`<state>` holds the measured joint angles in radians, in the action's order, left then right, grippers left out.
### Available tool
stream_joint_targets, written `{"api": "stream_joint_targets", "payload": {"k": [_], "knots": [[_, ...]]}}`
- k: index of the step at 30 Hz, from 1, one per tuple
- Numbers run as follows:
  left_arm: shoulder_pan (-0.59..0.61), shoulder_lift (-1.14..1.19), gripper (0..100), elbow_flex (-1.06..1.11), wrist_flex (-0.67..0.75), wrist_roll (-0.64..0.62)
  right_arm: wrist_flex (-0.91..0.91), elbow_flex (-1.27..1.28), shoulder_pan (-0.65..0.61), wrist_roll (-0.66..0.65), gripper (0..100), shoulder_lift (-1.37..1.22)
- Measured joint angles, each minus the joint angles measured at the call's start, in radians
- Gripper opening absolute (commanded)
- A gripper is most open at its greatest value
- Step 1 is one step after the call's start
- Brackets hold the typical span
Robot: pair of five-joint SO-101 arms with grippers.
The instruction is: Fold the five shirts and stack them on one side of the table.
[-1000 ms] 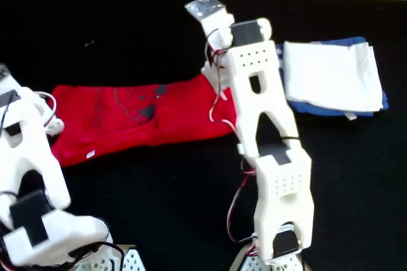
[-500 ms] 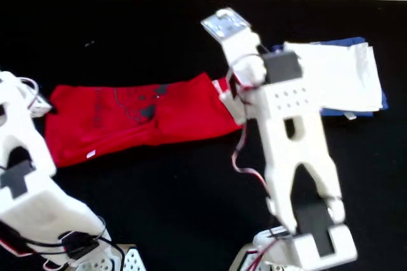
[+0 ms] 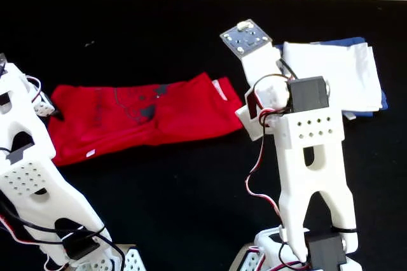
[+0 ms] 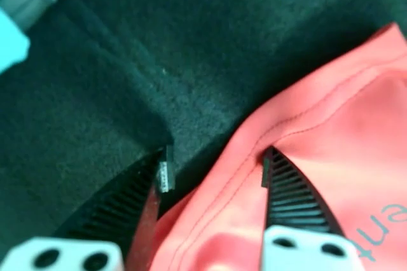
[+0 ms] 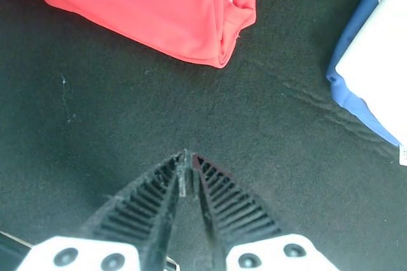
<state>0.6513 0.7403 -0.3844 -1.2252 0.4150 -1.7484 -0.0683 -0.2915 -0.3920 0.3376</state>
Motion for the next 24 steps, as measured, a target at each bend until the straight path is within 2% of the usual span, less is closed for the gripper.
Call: {"api": "stream_joint_targets", "payload": {"k": [3,11,17,24], "knots": [[0.003,0.02,23,-0.048,-0.032,0.0,0.0,0.005,0.0,0.0,0.7,0.0],[0.006,0.029,23,-0.261,-0.273,0.054,0.005,0.005,0.0,0.0,0.7,0.0],[0.008,0.107,23,-0.288,-0.296,0.13,0.008,0.005,0.0,0.0,0.7,0.0],[0.006,0.21,23,-0.318,-0.252,0.163,0.008,0.005,0.0,0.0,0.7,0.0]]}}
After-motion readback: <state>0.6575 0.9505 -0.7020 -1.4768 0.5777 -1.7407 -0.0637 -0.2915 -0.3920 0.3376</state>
